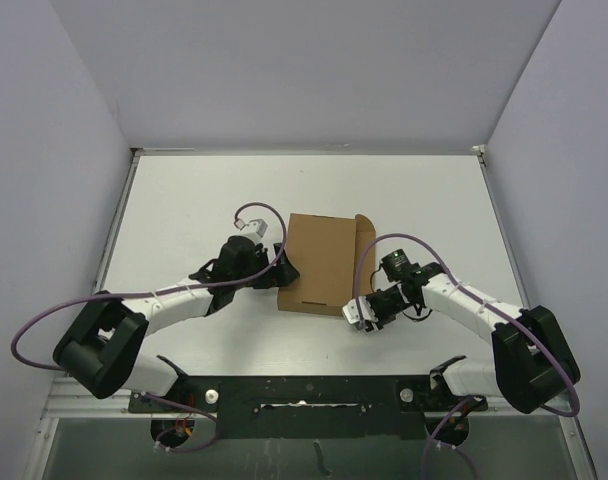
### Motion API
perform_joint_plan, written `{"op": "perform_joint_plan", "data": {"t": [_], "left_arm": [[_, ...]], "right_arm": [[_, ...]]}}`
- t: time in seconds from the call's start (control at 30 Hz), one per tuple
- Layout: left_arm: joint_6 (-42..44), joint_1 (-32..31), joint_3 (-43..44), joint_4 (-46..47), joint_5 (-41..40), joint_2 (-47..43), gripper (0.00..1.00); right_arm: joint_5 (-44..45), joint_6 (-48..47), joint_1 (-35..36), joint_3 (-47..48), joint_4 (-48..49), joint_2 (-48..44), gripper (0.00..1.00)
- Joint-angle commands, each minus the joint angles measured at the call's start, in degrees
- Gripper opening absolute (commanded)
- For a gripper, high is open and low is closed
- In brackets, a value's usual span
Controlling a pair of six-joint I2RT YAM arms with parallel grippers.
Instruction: Fold the paper box
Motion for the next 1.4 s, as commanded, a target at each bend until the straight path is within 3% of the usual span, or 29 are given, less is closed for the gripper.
{"op": "perform_joint_plan", "data": {"t": [0.0, 0.4, 1.03, 1.37], "left_arm": [[1.21, 0.21, 3.33, 3.46, -0.9, 1.49, 0.87], [1.26, 0.2, 3.33, 3.67, -0.24, 2.9, 0.81], [0.19, 0.31, 4.81, 1.55, 0.49, 4.91, 0.73], [-0.17, 0.89, 4.65, 1.0, 1.51, 5.36, 0.68]], "right_arm": [[-0.25, 2.86, -0.01, 0.5, 2.19, -0.27, 0.21], [-1.01, 6.3, -1.98, 1.72, 2.11, 0.15, 0.16], [-3.0, 8.92, -3.2, 2.8, 1.14, -0.6, 0.2], [-2.09, 10.28, -4.59, 3.56, 0.74, 0.92, 0.11]]}}
